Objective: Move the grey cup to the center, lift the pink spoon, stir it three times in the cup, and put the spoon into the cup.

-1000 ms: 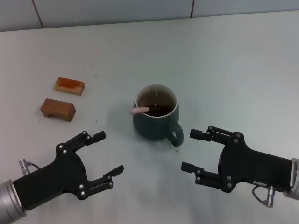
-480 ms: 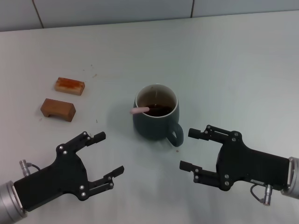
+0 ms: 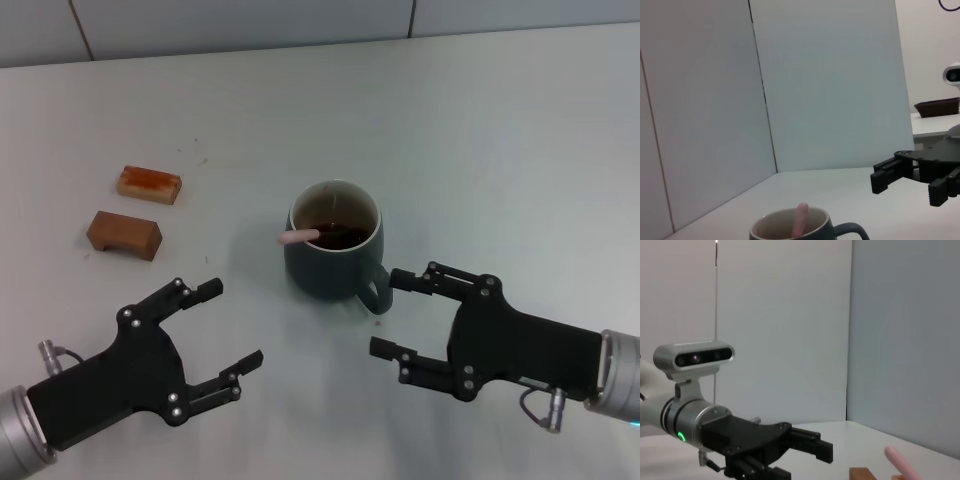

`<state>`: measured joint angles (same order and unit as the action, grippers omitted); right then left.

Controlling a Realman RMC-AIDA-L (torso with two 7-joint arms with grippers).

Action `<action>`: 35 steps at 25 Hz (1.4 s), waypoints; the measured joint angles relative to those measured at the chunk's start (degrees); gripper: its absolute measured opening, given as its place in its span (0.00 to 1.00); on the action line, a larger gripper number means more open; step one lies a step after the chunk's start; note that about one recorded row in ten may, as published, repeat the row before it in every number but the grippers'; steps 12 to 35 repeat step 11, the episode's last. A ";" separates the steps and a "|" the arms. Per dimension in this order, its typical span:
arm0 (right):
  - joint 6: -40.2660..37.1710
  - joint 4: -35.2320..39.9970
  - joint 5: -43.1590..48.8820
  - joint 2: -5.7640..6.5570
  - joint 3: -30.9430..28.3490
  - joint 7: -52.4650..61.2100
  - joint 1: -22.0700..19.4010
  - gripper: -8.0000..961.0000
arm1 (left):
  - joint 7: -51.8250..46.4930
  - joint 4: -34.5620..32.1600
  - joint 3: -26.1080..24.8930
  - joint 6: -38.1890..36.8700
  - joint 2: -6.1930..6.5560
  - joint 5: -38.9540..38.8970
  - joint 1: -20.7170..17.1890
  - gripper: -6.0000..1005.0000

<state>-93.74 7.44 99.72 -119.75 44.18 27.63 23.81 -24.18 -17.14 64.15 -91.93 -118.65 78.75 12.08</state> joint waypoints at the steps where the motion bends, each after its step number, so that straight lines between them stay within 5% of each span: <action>1: 0.00 0.00 0.00 0.00 0.00 0.00 0.00 0.74 | 0.00 0.00 0.00 0.00 0.00 0.00 0.00 0.81; 35: 2.24 -4.47 -0.24 -0.05 -0.23 -2.64 2.51 0.74 | 0.02 0.00 0.00 -0.22 0.14 -0.01 -0.28 0.81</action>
